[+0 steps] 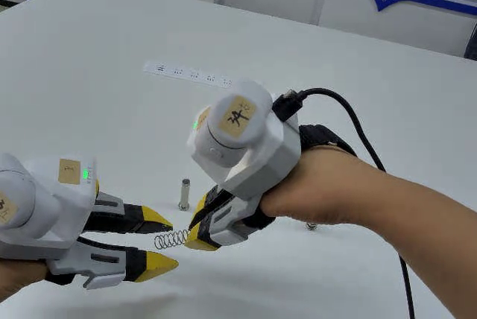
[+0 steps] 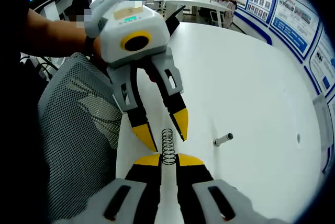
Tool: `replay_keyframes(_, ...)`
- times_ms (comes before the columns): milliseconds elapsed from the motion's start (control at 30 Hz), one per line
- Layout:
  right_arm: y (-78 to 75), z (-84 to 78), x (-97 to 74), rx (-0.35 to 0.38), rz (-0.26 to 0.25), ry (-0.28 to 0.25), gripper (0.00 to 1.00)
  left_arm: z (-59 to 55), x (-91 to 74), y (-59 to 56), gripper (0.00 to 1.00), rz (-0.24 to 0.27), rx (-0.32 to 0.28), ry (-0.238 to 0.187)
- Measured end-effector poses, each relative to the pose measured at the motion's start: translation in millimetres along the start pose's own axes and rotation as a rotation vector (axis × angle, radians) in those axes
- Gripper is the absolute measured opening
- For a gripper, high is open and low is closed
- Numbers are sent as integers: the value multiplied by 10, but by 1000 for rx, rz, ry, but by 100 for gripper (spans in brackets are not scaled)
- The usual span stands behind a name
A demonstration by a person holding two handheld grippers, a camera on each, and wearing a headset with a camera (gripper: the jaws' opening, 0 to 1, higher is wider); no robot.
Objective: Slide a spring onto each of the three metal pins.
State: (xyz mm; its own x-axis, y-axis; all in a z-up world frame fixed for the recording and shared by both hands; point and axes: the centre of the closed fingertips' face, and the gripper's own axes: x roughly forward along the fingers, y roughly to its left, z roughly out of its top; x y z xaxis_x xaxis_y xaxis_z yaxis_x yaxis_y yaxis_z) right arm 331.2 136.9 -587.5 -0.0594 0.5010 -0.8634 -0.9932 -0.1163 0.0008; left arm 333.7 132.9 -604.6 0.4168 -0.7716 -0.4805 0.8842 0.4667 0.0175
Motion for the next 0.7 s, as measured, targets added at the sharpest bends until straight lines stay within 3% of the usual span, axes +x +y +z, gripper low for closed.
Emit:
replay_keyframes(233,33,24,-34,-9,-3,3,11,21,-7,-2,13,-6,27,-6)
replay_keyframes(700,78,266,-143,-49,-15,-60,12,80,-13,-56,11,-20,38,-17)
